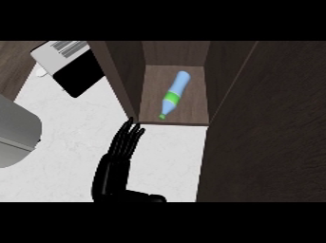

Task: Pick up the bottled water, place it into the cabinet and close the cabinet

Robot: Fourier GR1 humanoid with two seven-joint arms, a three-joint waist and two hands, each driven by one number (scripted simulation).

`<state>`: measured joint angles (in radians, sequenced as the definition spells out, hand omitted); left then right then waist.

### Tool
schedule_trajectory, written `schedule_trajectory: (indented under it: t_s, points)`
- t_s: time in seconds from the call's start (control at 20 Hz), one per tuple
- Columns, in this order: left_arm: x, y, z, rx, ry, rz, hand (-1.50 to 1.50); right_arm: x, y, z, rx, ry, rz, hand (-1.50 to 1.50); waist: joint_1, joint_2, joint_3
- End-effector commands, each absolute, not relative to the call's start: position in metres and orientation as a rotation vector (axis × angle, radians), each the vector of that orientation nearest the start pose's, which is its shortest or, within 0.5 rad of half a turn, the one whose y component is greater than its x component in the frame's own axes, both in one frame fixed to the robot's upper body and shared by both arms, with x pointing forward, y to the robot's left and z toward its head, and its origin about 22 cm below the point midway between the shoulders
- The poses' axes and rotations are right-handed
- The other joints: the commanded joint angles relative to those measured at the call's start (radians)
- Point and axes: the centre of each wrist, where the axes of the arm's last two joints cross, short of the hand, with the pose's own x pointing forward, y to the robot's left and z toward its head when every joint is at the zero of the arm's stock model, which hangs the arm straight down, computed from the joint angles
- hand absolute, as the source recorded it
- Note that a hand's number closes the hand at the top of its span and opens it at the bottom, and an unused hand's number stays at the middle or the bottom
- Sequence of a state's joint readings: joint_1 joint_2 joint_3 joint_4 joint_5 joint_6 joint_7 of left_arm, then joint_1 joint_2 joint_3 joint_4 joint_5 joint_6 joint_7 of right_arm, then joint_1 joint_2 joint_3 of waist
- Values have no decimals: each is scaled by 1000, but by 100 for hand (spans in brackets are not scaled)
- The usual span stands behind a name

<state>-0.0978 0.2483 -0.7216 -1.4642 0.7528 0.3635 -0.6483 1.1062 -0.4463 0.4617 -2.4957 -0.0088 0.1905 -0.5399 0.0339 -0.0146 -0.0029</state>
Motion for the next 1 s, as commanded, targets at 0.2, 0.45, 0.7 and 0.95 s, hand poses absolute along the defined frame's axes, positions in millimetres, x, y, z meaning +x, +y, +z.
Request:
schedule_trajectory:
  t_s: [0.2, 0.45, 0.7, 0.95]
  points:
    - [147, 185, -31, -489, -1770, 148, -150, 26, -228, 157, 513, -1847, 765, 150, 35, -2, -6]
    - [127, 232, -26, -437, -1810, 150, -150, 32, -223, 158, 568, -1851, 857, 150, 37, 0, -7]
    - [109, 273, -17, -429, -1837, 132, -150, 32, -212, 162, 608, -1863, 787, 150, 38, 6, -7]
    - [98, 295, -7, -449, -1854, 128, -150, 33, -200, 161, 672, -1780, 725, 150, 56, 17, -8]
